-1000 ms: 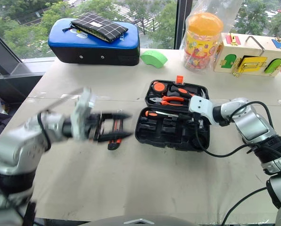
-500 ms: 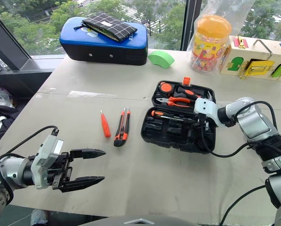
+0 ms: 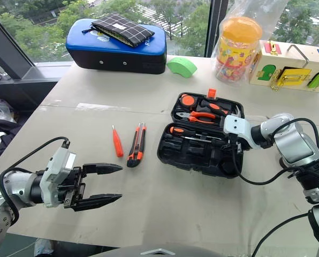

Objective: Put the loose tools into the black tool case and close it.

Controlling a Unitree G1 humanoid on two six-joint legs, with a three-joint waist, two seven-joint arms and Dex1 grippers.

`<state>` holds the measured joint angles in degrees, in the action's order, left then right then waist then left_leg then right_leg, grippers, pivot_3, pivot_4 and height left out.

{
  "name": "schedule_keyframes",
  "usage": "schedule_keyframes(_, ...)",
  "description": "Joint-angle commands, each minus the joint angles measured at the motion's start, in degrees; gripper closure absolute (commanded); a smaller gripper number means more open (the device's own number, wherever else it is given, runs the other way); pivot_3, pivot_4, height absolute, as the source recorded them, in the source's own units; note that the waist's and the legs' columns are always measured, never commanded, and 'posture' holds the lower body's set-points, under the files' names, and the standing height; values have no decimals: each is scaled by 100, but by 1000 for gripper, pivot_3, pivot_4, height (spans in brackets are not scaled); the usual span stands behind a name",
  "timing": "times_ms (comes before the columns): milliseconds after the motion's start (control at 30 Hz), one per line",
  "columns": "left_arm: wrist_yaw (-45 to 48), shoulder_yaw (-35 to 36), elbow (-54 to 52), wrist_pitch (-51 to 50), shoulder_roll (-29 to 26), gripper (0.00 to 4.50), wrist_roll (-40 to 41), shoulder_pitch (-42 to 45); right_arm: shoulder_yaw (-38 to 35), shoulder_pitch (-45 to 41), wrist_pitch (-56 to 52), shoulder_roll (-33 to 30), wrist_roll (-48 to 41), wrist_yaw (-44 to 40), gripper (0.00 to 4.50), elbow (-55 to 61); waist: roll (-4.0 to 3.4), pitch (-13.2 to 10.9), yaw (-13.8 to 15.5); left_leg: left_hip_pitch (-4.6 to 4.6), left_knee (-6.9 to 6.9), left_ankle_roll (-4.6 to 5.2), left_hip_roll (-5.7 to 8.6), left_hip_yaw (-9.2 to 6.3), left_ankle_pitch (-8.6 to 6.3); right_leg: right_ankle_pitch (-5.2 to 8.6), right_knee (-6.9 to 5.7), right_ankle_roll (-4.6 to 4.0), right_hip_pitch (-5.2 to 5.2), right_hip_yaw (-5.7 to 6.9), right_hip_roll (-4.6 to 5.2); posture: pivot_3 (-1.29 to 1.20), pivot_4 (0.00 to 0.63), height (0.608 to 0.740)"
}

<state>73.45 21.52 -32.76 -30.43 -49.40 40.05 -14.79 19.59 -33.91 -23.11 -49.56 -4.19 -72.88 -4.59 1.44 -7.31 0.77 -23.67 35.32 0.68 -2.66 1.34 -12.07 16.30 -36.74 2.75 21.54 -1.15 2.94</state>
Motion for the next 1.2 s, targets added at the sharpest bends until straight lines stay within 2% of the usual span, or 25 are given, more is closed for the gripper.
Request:
schedule_keyframes(33,-1,-58,31,111,-86,684,61,107,77,-166,112,22,48,-343,2767,-149,0,0,-1,0,0,0,0,0,0,0,0,0,0,0,0,0,150,740)
schedule_keyframes(133,-2,-92,89,140,-96,684,38,144,-118,-201,339,-10,-90,-483,1599,-172,3,2,-7,-1,1,0,0,0,0,-5,0,10,0,0,-2,0,150,740)
schedule_keyframes(233,-29,-127,143,200,-84,684,13,138,-731,-290,-218,83,-907,-739,1599,13,1,0,-16,0,0,0,-6,-2,0,-6,-1,11,0,2,-8,0,150,740)
schedule_keyframes(333,-64,-180,167,264,-48,684,-21,118,-1329,-243,-806,209,-1654,-636,2502,292,-8,-6,-46,0,-1,0,-11,-3,0,-7,-4,11,-4,-2,-11,0,150,740)
schedule_keyframes(467,-206,-246,180,311,39,684,-36,123,-1835,240,-993,615,-1875,242,4444,692,9,5,-45,2,0,0,-12,-7,0,-7,-5,11,-6,-2,-10,0,150,740)
schedule_keyframes(533,-325,-259,166,316,103,684,-34,107,-1844,567,-850,918,-1574,942,4444,771,27,16,-44,2,-1,0,-12,-7,0,-7,-5,11,-7,-3,-9,0,150,740)
schedule_keyframes(633,-575,-242,91,224,210,684,48,71,-1349,1170,-406,1119,-858,1532,4444,824,18,11,-27,0,2,0,-9,-5,0,-7,-6,11,-5,-8,-6,0,150,740)
schedule_keyframes(767,-883,-287,76,162,311,684,50,80,-475,1524,39,1138,-50,1709,4444,600,13,25,-80,13,2,0,-8,-4,0,-8,-10,13,-7,-24,-7,0,150,740)
schedule_keyframes(900,-1272,-290,224,90,498,684,60,168,-405,1557,493,1122,253,1845,4444,400,27,32,-133,99,-15,-1,-15,2,-2,8,-2,-8,-83,-15,-12,0,150,740)
schedule_keyframes(967,-1679,-187,305,-53,726,684,164,177,-812,1593,913,1168,90,2018,4444,491,29,34,-127,100,-14,-1,-33,-3,-2,8,-2,-9,-83,-14,-12,0,150,740)
schedule_keyframes(1033,-2484,-91,329,-168,1131,684,67,167,-1446,1772,1127,1243,-532,2003,4444,1024,45,36,-97,98,-11,-1,-41,-6,-2,7,-2,-9,-84,-18,-10,0,150,740)
schedule_keyframes(1133,-3916,-40,269,-482,1716,684,-278,345,-1927,2076,840,1157,-1488,1578,4444,1819,9,3,-77,82,-8,-1,-38,-7,-2,1,0,2,-83,-26,-1,0,150,740)
schedule_keyframes(1167,-4414,-39,242,-638,1913,684,-369,459,-2016,2180,664,1121,-1737,1504,3967,2057,4,-1,-69,83,-8,-1,-37,-6,-2,-7,-2,15,-81,-29,0,0,150,740)
schedule_keyframes(1200,-4738,-38,223,-763,2035,684,-411,546,-2067,2240,528,1101,-1889,1481,3763,2210,5,0,-60,83,-10,-1,-37,-11,-2,-7,-2,16,-82,-26,-3,0,150,740)
